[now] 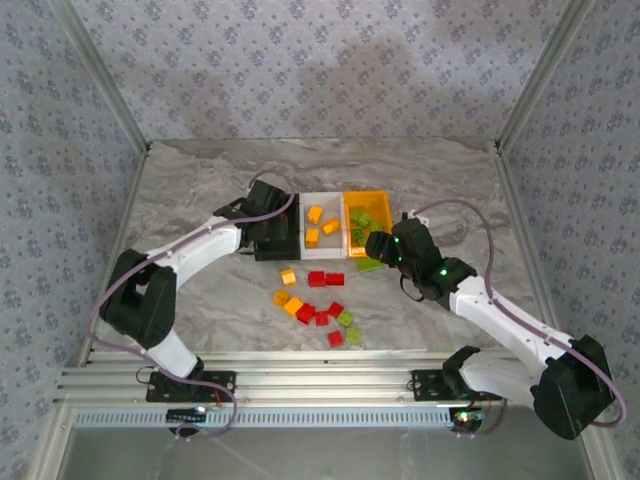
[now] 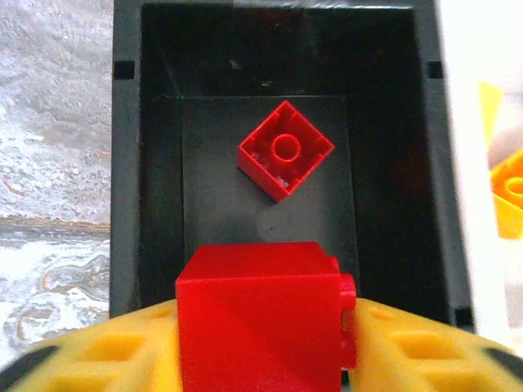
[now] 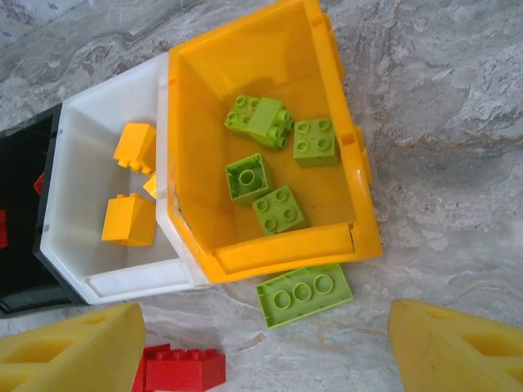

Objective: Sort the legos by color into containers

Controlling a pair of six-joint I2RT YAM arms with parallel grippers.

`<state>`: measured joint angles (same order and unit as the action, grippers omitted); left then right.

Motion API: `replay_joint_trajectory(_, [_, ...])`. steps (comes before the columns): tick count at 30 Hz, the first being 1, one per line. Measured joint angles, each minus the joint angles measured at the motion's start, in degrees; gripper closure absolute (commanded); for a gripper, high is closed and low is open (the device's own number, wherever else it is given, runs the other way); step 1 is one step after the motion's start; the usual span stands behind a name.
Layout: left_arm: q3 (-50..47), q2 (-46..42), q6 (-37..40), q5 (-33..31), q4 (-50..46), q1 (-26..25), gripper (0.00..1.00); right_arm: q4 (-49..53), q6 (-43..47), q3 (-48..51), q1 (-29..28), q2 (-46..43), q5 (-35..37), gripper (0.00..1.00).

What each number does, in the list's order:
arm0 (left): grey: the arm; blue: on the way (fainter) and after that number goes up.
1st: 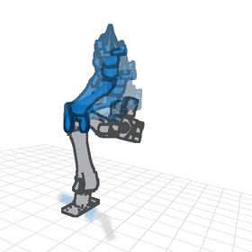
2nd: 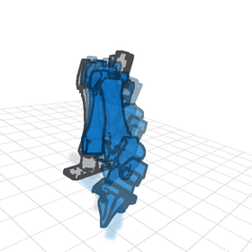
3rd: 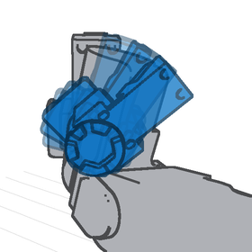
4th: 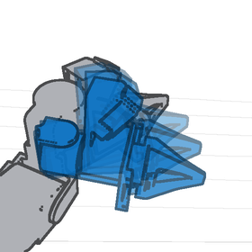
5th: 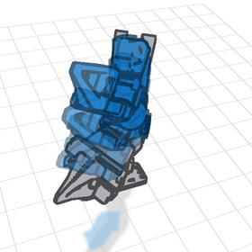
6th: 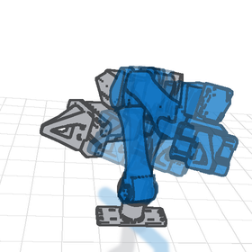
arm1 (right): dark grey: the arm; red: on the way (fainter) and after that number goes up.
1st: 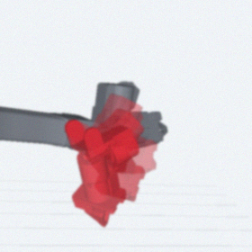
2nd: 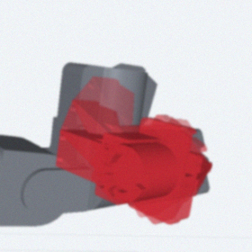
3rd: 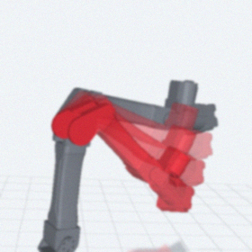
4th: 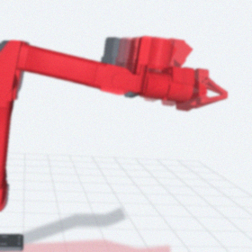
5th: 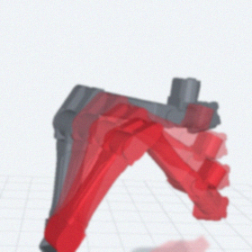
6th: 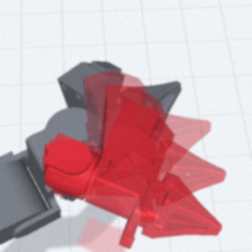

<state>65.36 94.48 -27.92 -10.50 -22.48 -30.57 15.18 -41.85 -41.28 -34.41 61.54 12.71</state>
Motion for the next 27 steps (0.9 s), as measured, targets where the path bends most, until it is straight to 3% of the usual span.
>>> replay_joint_trajectory(5, [1.9,0.4,-1.2,2.3,0.2,-0.3,0.19,-0.1,-0.4,1.5,-1.6,0.0,-0.9,0.17])
replay_joint_trajectory(8, [2.1,-2.8,-1.8,3.7,0.3,-1.1,0.09,-0.6,-0.7,2.2,-3.5,1.2,-1.6,0.10])
replay_joint_trajectory(9, [2.1,-4.8,-2.1,4.0,0.4,-1.7,0.00,-1.2,-0.7,2.2,-4.4,2.4,-1.6,0.10])
replay_joint_trajectory(14, [-1.3,-18.3,-3.2,5.8,2.3,-5.3,0.00,-4.4,-0.8,1.2,-9.7,12.2,-2.2,0.10])
replay_joint_trajectory(19, [-11.3,-30.8,-5.1,6.2,3.0,-7.5,0.00,-6.1,-0.6,-3.7,-13.7,23.3,-2.4,0.11])
replay_joint_trajectory(27, [-23.3,-39.5,-8.0,5.0,-2.3,-7.5,0.00,-5.3,-0.7,-8.0,-14.8,29.5,0.2,0.19])
